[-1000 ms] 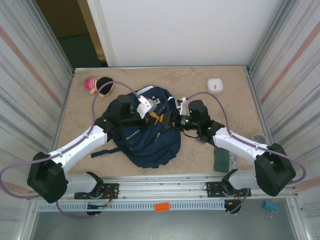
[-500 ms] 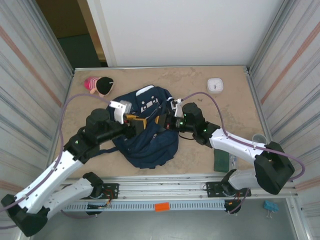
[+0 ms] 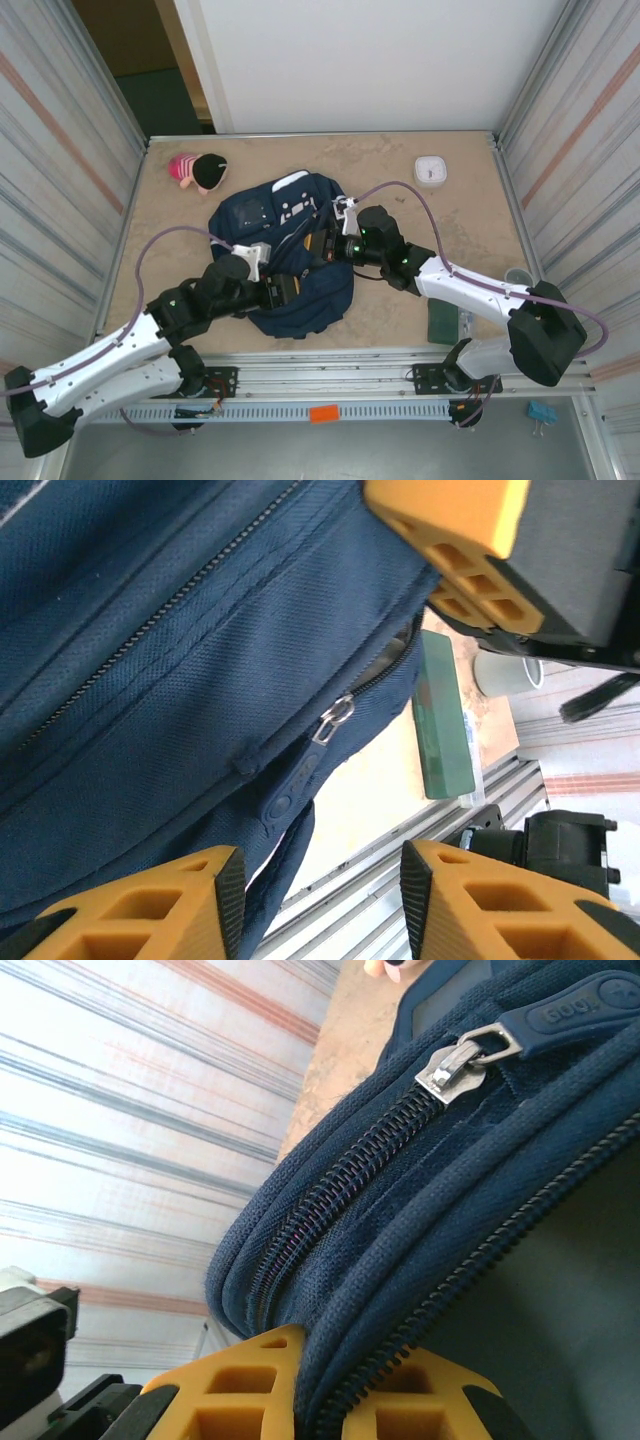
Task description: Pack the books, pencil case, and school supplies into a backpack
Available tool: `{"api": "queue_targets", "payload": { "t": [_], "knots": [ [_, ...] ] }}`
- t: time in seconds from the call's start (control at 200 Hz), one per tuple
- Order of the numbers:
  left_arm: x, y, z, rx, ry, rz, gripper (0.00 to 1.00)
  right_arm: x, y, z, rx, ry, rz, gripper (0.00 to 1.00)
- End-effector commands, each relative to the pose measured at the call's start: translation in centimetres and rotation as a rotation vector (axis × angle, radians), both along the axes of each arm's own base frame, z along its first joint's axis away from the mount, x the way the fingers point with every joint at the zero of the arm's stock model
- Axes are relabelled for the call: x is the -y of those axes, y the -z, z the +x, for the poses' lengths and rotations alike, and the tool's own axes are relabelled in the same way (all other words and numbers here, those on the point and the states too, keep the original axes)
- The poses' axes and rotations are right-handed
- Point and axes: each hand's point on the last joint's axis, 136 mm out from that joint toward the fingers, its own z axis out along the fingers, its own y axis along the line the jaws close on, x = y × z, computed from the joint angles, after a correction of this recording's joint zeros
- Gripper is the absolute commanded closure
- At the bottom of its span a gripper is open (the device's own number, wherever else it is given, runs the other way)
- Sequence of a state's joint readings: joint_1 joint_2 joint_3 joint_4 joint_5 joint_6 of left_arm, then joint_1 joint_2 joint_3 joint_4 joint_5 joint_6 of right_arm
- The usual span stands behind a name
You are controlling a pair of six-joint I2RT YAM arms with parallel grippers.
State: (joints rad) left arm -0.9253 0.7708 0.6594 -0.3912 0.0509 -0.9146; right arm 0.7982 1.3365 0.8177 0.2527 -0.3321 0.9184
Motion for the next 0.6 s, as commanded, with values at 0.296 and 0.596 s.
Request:
{"api": "queue_targets", "payload": {
  "t": [0.296, 0.596],
  "knots": [
    [1.6, 1.6, 0.1, -0.055, 0.022, 0.011, 0.54, -1.5, -5.6, 0.2, 0.167, -0.032, 0.091, 1.00],
    [2.1, 2.3, 1.0, -0.042, -0.006, 0.012, 0.57, -1.7, -5.9, -0.2, 0.183, -0.046, 0.098, 1.00]
  ]
}}
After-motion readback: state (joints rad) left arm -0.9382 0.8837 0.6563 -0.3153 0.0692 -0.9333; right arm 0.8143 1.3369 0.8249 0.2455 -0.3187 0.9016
